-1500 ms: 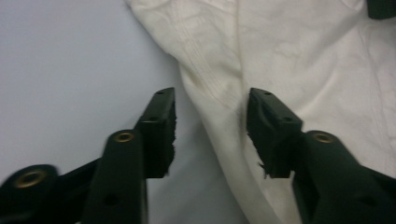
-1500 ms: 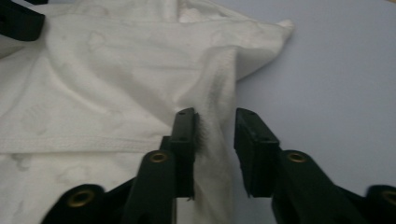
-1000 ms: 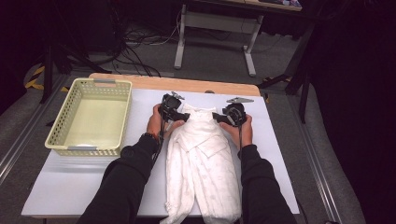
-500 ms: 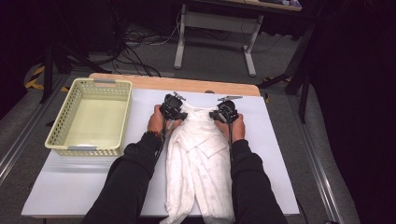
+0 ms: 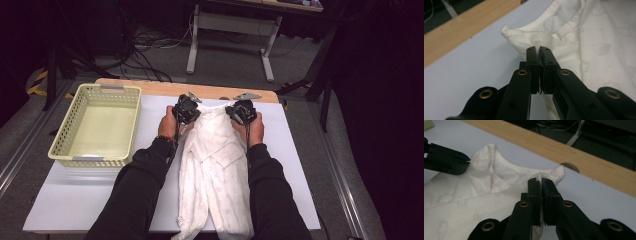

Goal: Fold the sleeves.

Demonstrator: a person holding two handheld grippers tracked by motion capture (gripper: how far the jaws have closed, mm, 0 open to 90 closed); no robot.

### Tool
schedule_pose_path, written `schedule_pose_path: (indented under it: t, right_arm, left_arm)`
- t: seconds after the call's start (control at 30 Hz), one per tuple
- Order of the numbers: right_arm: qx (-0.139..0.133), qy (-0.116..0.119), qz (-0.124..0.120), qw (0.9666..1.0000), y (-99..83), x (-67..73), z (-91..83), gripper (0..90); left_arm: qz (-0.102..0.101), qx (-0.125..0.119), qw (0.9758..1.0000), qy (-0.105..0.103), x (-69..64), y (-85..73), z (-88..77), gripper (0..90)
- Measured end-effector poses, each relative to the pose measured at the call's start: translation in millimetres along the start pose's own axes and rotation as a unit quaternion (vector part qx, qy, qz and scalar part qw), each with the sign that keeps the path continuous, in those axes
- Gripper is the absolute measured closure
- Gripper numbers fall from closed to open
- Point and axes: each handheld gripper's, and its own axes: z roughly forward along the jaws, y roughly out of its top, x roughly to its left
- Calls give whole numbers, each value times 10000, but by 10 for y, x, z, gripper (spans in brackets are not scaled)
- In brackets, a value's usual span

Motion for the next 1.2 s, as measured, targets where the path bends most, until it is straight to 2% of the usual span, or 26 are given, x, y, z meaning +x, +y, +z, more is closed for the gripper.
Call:
schedule_pose_path:
  t: [0.1, 0.23, 0.27, 0.33, 0.37, 0.47, 0.53, 0.63, 0.73, 0.77, 0.8, 0.83, 0.87, 0.9, 0.97, 1.0, 1.03, 1.07, 1.13, 1.2]
  right_arm:
    - [-200, -30, -122, 9997, 79, 43, -118, 870]
    - [-435, 33, -165, 9989, 112, 80, -291, 870]
    - [-485, 71, -157, 9987, 111, 91, -332, 870]
    - [-576, 135, -237, 9980, 103, 124, -437, 870]
    - [-673, 199, -261, 9972, 94, 140, -499, 869]
    - [-905, 375, -385, 9944, 31, 203, -711, 869]
    - [-1008, 493, -445, 9927, -47, 230, -843, 870]
    - [-1204, 661, -488, 9893, -159, 265, -1053, 869]
    - [-1383, 816, -610, 9851, -264, 321, -1253, 869]
    - [-1383, 816, -610, 9851, -264, 321, -1253, 869]
    - [-1453, 937, -747, 9821, -359, 377, -1382, 869]
    - [-1453, 937, -747, 9821, -359, 377, -1382, 869]
    - [-1470, 961, -789, 9813, -393, 396, -1421, 869]
    - [-1522, 1096, -846, 9786, -497, 450, -1532, 868]
    - [-1554, 1129, -930, 9770, -575, 499, -1612, 868]
    - [-1563, 1139, -993, 9761, -618, 528, -1657, 868]
    - [-1586, 1158, -1095, 9744, -659, 557, -1702, 867]
    - [-1611, 1141, -1239, 9725, -701, 587, -1747, 872]
    - [-1615, 1118, -1322, 9716, -747, 611, -1789, 892]
    - [-1596, 1255, -1264, 9710, -843, 626, -1849, 889]
  left_arm:
    - [29, -186, 9998, -13, -17, 31, -132, 868]
    - [183, -435, 9989, 8, -74, 22, -321, 868]
    - [260, -497, 9984, 45, -102, 10, -377, 868]
    - [621, -562, 9962, 246, -192, -28, -499, 869]
    - [748, -623, 9949, 248, -236, -53, -563, 869]
    - [844, -869, 9926, 60, -333, -121, -772, 868]
    - [958, -1017, 9902, -60, -403, -164, -910, 869]
    - [1165, -1083, 9871, -189, -511, -235, -1076, 868]
    - [1329, -1160, 9841, -219, -630, -324, -1207, 869]
    - [1329, -1160, 9841, -219, -630, -324, -1207, 869]
    - [1390, -1193, 9826, -306, -706, -389, -1276, 868]
    - [1390, -1193, 9826, -306, -706, -389, -1276, 868]
    - [1427, -1220, 9816, -351, -755, -436, -1311, 868]
    - [1514, -1264, 9795, -404, -822, -507, -1350, 867]
    - [1513, -1385, 9775, -490, -889, -600, -1391, 866]
    - [1513, -1385, 9775, -490, -889, -600, -1391, 865]
    - [1546, -1462, 9757, -525, -921, -647, -1412, 864]
    - [1602, -1525, 9730, -656, -984, -732, -1442, 864]
    - [1612, -1499, 9728, -723, -1016, -771, -1452, 863]
    - [1695, -1478, 9714, -757, -1088, -856, -1475, 863]
